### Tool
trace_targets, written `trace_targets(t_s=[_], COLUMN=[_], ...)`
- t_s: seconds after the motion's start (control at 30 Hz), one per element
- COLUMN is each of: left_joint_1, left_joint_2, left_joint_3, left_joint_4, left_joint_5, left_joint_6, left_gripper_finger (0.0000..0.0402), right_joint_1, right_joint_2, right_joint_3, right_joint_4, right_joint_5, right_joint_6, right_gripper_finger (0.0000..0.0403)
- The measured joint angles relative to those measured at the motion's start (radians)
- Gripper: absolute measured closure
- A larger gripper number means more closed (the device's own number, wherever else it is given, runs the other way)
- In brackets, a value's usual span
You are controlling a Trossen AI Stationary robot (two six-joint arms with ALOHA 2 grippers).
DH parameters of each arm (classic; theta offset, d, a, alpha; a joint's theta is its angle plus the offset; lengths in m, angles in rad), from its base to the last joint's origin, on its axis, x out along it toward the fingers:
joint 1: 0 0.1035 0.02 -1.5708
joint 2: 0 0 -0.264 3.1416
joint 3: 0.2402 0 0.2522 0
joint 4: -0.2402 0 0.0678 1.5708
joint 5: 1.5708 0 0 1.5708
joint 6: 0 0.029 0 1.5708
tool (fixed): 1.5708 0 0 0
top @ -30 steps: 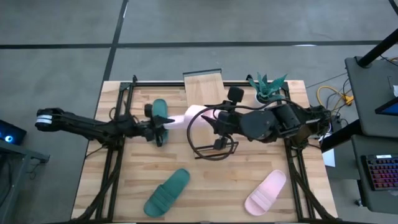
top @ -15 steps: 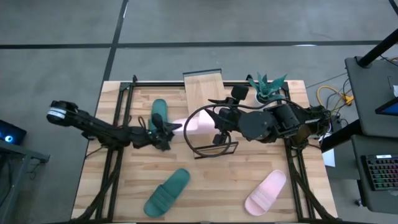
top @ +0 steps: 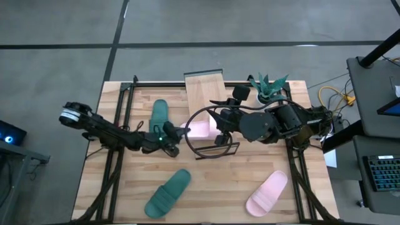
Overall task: Pick and place slides into the shelf
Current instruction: Put the top pink slide on the shelf
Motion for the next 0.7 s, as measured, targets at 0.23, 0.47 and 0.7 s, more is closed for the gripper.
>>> trace_targets(t_s=[0.23,0.47,0.7], left_joint_1=[-0.001,-0.015,-0.041], left_joint_2=[0.084,0.157,0.160], left_joint_3=[0.064,0.097,0.113], left_joint_4=[-0.003,0.002,-0.005], left_joint_5=[-0.015,-0.073,-0.123], left_joint_6=[0.071,0.104,0.110], left_gripper_finger=[0.0361,0.0361,0.0361], right_joint_1=[0.000,0.000,0.000], right_joint_2=[0.000,0.000,0.000], right_joint_3=[0.000,0.000,0.000], right_joint_4=[-0.004,-0.020,-0.020], right_joint_5=[0.000,-0.001,-0.001], right_joint_6=[0.000,0.000,0.000], right_gripper_finger=[0.0278,0.0285,0.0282])
